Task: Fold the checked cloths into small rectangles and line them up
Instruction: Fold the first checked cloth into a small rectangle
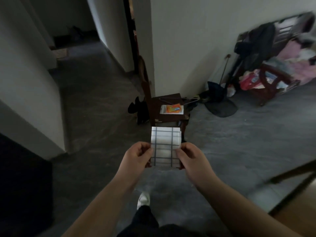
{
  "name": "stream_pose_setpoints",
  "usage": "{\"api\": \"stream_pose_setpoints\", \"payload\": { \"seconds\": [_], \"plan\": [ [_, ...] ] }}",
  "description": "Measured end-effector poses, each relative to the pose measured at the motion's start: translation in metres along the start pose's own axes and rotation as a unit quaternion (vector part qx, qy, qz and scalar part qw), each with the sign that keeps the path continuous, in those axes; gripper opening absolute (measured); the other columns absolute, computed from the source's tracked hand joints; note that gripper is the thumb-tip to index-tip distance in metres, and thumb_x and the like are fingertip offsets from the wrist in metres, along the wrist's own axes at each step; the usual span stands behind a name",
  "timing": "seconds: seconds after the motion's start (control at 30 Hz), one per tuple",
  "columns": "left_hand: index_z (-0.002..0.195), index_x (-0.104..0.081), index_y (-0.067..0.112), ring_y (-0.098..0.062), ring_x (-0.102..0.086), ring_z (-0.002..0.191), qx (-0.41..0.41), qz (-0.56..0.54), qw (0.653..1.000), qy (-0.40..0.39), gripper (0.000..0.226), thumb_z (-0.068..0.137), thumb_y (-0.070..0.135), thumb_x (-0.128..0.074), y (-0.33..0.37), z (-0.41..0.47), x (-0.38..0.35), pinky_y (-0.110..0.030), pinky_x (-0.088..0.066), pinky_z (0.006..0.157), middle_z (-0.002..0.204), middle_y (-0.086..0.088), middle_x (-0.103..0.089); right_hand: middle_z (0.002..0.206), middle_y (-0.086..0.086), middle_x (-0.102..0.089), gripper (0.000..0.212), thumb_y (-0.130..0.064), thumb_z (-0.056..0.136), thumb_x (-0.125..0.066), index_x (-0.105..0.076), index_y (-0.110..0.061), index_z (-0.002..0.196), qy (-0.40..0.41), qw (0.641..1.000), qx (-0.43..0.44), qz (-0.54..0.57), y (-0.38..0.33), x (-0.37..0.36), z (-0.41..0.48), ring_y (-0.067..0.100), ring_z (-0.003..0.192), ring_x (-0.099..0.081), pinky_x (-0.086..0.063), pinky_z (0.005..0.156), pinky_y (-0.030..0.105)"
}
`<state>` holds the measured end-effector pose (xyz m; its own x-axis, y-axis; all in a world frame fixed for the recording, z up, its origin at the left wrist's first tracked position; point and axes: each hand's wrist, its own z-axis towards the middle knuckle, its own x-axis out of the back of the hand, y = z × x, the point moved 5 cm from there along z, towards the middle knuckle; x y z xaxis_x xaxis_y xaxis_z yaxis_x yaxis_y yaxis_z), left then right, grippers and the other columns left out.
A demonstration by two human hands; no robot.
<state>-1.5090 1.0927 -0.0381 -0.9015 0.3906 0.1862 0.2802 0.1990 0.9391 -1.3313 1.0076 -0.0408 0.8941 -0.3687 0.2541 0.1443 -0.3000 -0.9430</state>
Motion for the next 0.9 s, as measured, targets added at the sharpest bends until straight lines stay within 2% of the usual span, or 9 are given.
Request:
{"api": "stream_pose_setpoints", "payload": {
  "seconds": [0.07, 0.13, 0.33, 0.43, 0.53, 0.6, 0.73, 0.8, 0.9],
  "plan": [
    [0.105, -0.070, 0.018, -0.032, -0.073, 0.095, 0.001, -0.001, 1.000, -0.023, 0.010, 0.099, 0.015, -0.063, 0.008, 0.042, -0.014, -0.051, -0.060, 0.087, 0.095, -0.005, -0.077, 0.077, 0.007, -0.067, 0.013, -0.023, 0.101, -0.060, -0.067, -0.017, 0.091, 0.036, 0.999, -0.001, 0.002, -0.002, 0.013, 0.033, 0.019, 0.065, -0.061, -0.053, 0.066, 0.035],
    [0.107, -0.070, 0.018, -0.028, -0.074, 0.094, -0.001, 0.001, 0.998, -0.058, 0.011, 0.099, 0.014, -0.062, 0.021, 0.085, -0.030, -0.047, -0.061, 0.087, 0.096, -0.005, -0.077, 0.071, 0.003, -0.063, 0.013, -0.020, 0.100, -0.060, -0.067, -0.015, 0.090, 0.066, 0.998, -0.007, 0.007, -0.003, 0.025, 0.066, 0.010, 0.060, -0.057, -0.049, 0.059, 0.026],
    [0.106, -0.068, 0.021, -0.022, -0.073, 0.095, -0.009, 0.008, 0.987, -0.163, 0.012, 0.099, 0.013, -0.062, 0.063, 0.223, -0.085, -0.045, -0.061, 0.087, 0.100, -0.003, -0.076, 0.078, 0.007, -0.070, 0.010, -0.017, 0.099, -0.062, -0.069, -0.015, 0.093, 0.176, 0.982, -0.038, 0.049, -0.004, 0.064, 0.171, 0.013, 0.064, -0.062, -0.054, 0.064, 0.037],
    [0.103, -0.066, 0.016, -0.025, -0.073, 0.094, -0.012, 0.016, 0.975, -0.223, 0.010, 0.100, 0.009, -0.060, 0.087, 0.277, -0.120, -0.052, -0.059, 0.089, 0.097, -0.007, -0.075, 0.076, 0.000, -0.068, 0.010, -0.016, 0.099, -0.061, -0.068, -0.014, 0.092, 0.230, 0.970, -0.052, 0.058, -0.006, 0.090, 0.208, 0.009, 0.064, -0.061, -0.054, 0.064, 0.032],
    [0.100, -0.066, 0.011, -0.029, -0.070, 0.089, -0.033, 0.040, 0.958, -0.281, 0.006, 0.099, 0.007, -0.061, 0.109, 0.317, -0.165, -0.056, -0.056, 0.088, 0.101, -0.021, -0.072, 0.069, -0.002, -0.065, 0.011, -0.015, 0.100, -0.061, -0.068, -0.011, 0.091, 0.290, 0.952, -0.067, 0.069, -0.002, 0.121, 0.228, 0.009, 0.059, -0.059, -0.052, 0.058, 0.028],
    [0.095, -0.066, 0.014, -0.025, -0.068, 0.083, -0.059, 0.060, 0.945, -0.317, 0.007, 0.097, 0.008, -0.064, 0.121, 0.332, -0.196, -0.050, -0.058, 0.081, 0.095, -0.020, -0.072, 0.068, -0.002, -0.065, 0.012, -0.013, 0.100, -0.060, -0.067, -0.010, 0.092, 0.330, 0.937, -0.077, 0.091, 0.005, 0.141, 0.231, 0.011, 0.059, -0.059, -0.051, 0.058, 0.029],
    [0.092, -0.064, 0.016, -0.009, -0.063, 0.070, -0.072, 0.091, 0.911, -0.395, 0.010, 0.097, 0.008, -0.063, 0.134, 0.343, -0.271, -0.023, -0.052, 0.061, 0.082, -0.004, -0.068, 0.073, 0.002, -0.066, 0.013, -0.015, 0.101, -0.060, -0.067, -0.012, 0.090, 0.389, 0.910, -0.095, 0.105, 0.023, 0.188, 0.226, 0.018, 0.065, -0.062, -0.054, 0.062, 0.035],
    [0.091, -0.063, 0.017, -0.003, -0.061, 0.063, -0.075, 0.107, 0.893, -0.431, 0.012, 0.098, 0.006, -0.062, 0.139, 0.341, -0.315, -0.018, -0.050, 0.057, 0.080, -0.001, -0.066, 0.076, 0.004, -0.067, 0.014, -0.015, 0.101, -0.059, -0.066, -0.013, 0.090, 0.423, 0.894, -0.102, 0.106, 0.034, 0.219, 0.220, 0.018, 0.067, -0.063, -0.055, 0.064, 0.036],
    [0.092, -0.063, 0.017, -0.007, -0.061, 0.064, -0.085, 0.128, 0.865, -0.478, 0.011, 0.098, 0.007, -0.062, 0.147, 0.336, -0.389, -0.020, -0.050, 0.058, 0.078, 0.000, -0.066, 0.085, 0.011, -0.070, 0.012, -0.016, 0.102, -0.058, -0.067, -0.013, 0.095, 0.460, 0.872, -0.108, 0.128, 0.054, 0.271, 0.210, 0.020, 0.073, -0.066, -0.056, 0.065, 0.032]
  ]
}}
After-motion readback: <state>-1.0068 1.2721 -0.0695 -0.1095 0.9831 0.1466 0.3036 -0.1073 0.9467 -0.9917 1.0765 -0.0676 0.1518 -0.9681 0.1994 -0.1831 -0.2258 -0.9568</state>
